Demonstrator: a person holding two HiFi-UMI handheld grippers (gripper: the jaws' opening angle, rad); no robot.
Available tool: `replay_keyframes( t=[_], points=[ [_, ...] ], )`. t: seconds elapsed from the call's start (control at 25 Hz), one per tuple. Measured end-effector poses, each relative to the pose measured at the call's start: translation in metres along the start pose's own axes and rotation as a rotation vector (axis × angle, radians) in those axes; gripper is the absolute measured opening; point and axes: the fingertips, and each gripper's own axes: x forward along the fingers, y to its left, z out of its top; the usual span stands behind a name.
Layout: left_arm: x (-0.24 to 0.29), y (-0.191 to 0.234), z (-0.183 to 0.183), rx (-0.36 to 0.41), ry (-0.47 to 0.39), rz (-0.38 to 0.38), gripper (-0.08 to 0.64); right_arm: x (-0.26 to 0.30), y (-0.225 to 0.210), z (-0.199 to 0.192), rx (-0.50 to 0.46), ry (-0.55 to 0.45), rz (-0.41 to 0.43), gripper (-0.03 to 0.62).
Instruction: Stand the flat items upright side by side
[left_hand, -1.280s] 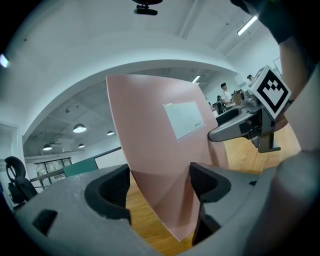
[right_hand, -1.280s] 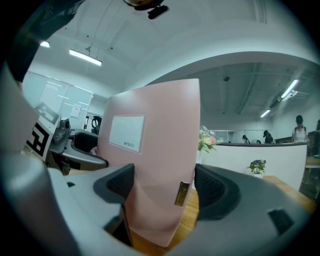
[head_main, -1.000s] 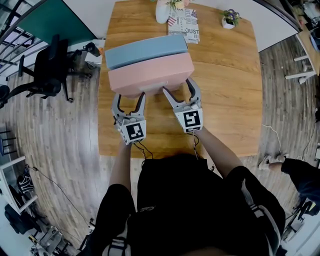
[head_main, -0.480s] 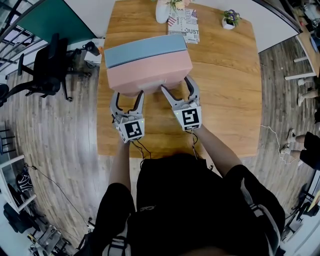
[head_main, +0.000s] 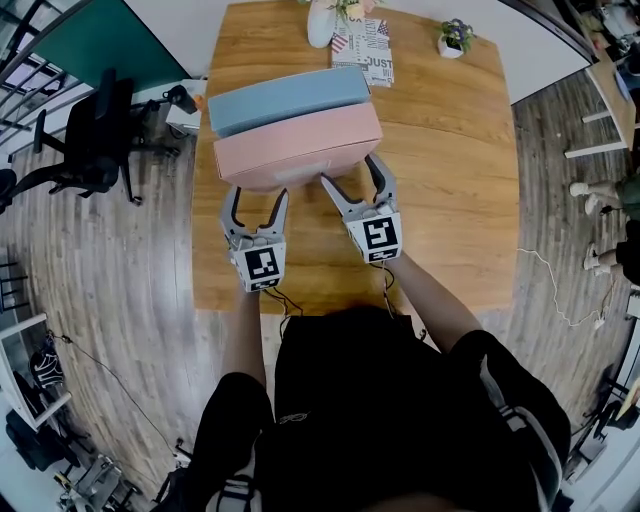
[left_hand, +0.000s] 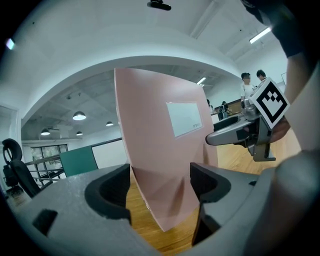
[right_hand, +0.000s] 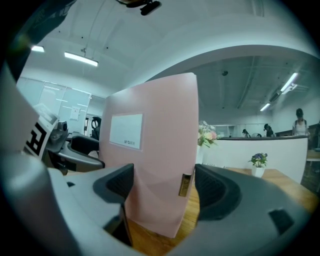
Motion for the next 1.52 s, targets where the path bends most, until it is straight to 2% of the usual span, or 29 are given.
replay_keyframes(
  t=[0.32,0.56,0.72,0.88,1.0,1.12,1.28,1.52],
  points=[
    [-0.024,-0.002,-0.022,-0.141,0.051,0.010,0.379,-0.025,-0.002,-0.021,0.047,0.059,-0.055,0.379],
    [-0.031,-0.047,-0.040,-0.291,0.113,-0.057,0.370,-0.054,0.000,-0.042,0.056,0.147,-0.065,0.343],
    [-0.020,-0.091,-0.031,-0.365,0.129,-0.131,0.346,-0.084,-0.008,-0.054,0.063,0.207,-0.061,0.262],
    [-0.005,-0.151,-0.014,-0.408,0.150,-0.255,0.261,-0.119,-0.034,-0.077,0.112,0.267,-0.113,0.107],
    [0.002,-0.196,-0.007,-0.420,0.203,-0.334,0.149,-0.141,-0.053,-0.092,0.146,0.310,-0.155,0.006],
    [0.014,-0.231,0.002,-0.424,0.238,-0.387,-0.002,-0.154,-0.072,-0.095,0.144,0.335,-0.160,0.005],
    [0.027,-0.262,0.031,-0.395,0.243,-0.447,0.000,-0.175,-0.099,-0.083,0.137,0.342,-0.162,0.005],
    [0.043,-0.250,0.109,-0.364,0.134,-0.385,0.000,-0.191,-0.145,-0.024,0.077,0.259,-0.207,0.005]
  ],
)
